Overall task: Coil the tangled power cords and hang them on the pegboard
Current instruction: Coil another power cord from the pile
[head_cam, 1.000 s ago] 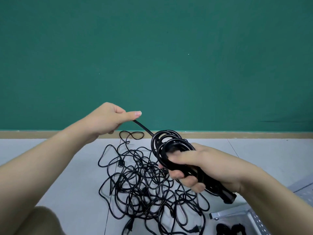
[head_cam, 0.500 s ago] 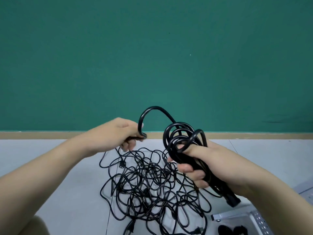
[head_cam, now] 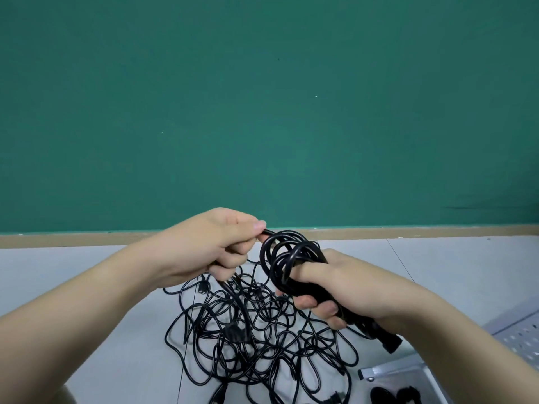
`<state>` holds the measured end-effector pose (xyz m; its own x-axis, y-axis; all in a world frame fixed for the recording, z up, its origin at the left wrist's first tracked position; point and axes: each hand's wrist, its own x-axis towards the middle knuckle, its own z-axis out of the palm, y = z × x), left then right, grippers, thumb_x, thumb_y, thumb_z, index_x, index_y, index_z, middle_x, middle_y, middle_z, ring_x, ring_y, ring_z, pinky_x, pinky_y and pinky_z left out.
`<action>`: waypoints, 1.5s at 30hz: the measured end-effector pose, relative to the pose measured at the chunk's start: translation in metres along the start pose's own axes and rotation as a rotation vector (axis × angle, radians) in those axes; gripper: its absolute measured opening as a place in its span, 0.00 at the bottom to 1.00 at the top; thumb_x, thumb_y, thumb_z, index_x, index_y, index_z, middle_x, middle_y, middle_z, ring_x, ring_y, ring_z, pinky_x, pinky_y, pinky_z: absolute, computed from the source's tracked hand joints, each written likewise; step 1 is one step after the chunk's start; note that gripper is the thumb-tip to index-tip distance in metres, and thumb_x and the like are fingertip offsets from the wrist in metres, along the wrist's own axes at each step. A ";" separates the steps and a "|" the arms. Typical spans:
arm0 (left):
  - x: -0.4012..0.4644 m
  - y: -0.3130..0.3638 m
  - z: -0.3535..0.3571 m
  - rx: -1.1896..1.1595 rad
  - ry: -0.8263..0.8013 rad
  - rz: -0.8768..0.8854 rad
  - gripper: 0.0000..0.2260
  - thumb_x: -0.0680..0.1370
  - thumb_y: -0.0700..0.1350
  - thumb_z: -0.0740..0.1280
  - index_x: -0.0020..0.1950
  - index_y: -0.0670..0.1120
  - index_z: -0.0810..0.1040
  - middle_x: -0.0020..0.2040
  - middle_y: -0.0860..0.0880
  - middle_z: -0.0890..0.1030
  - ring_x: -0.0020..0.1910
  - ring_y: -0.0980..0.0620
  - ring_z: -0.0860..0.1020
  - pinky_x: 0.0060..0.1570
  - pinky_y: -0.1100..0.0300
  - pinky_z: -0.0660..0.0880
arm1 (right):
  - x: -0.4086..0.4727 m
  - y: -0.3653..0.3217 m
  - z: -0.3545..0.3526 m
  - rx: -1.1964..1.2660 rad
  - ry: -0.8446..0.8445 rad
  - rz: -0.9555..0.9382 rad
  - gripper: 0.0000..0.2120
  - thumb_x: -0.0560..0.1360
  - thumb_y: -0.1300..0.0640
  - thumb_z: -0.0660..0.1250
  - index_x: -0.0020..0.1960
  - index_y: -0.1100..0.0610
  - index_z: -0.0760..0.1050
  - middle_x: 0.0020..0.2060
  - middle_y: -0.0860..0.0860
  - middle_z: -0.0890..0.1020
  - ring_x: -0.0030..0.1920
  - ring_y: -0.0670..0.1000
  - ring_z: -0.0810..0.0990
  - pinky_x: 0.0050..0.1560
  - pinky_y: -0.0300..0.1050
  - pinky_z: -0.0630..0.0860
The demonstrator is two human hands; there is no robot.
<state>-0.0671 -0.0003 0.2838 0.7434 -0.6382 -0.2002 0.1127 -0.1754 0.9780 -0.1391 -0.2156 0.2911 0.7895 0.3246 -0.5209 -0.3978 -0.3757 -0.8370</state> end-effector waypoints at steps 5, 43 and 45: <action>0.003 -0.003 -0.012 0.101 0.178 -0.012 0.15 0.83 0.51 0.65 0.38 0.48 0.80 0.29 0.53 0.57 0.26 0.54 0.52 0.25 0.63 0.50 | -0.002 -0.003 -0.002 0.217 -0.091 -0.016 0.14 0.84 0.52 0.59 0.53 0.59 0.80 0.33 0.49 0.71 0.29 0.45 0.59 0.24 0.36 0.59; -0.044 0.014 0.063 0.205 0.006 0.271 0.11 0.80 0.55 0.63 0.47 0.52 0.83 0.28 0.53 0.62 0.26 0.54 0.57 0.27 0.60 0.54 | 0.019 0.009 -0.015 0.188 0.234 0.048 0.07 0.78 0.63 0.65 0.42 0.57 0.74 0.30 0.52 0.72 0.26 0.47 0.66 0.23 0.39 0.67; -0.043 0.007 0.061 0.218 -0.003 0.206 0.11 0.81 0.55 0.63 0.47 0.52 0.81 0.28 0.54 0.62 0.26 0.54 0.57 0.27 0.61 0.54 | 0.013 0.002 -0.020 0.364 0.167 -0.011 0.05 0.77 0.67 0.62 0.49 0.60 0.76 0.30 0.53 0.69 0.25 0.46 0.64 0.21 0.37 0.64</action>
<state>-0.1391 -0.0197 0.2957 0.7337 -0.6794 0.0004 -0.1848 -0.1990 0.9624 -0.1205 -0.2294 0.2865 0.8477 0.1699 -0.5025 -0.5050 -0.0310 -0.8625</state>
